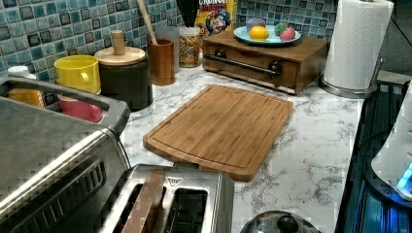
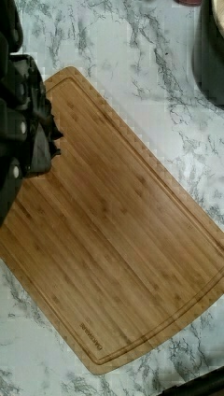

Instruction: Turn on the toaster.

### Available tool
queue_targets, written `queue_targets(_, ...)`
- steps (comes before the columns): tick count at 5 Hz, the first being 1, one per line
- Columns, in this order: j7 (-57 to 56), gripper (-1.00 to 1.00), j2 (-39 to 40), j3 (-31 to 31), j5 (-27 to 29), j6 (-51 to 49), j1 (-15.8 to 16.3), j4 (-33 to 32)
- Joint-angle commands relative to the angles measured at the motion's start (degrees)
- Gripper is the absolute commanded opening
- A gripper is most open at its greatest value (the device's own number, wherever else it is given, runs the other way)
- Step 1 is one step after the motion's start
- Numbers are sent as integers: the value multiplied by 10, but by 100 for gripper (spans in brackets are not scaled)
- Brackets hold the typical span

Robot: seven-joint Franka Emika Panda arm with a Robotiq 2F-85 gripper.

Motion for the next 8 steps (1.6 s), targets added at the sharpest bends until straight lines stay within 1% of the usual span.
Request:
queue_targets(1, -8, -100, 0, 2, 0, 2, 2, 0)
queue_targets(2, -72, -100, -24, 18, 19, 51, 15, -40)
queue_targets(3, -131, -100, -42, 36, 48, 96, 30, -75)
queue_targets(4, -199, -100, -53, 60, 87, 117, 38, -96)
queue_targets(5, -227, -100, -75, 71, 95, 158, 61, -133)
queue_targets(7, -313, -100, -113, 97, 151, 197, 85, -191)
queue_targets(8, -343, -100, -115, 108, 167, 200, 97, -207)
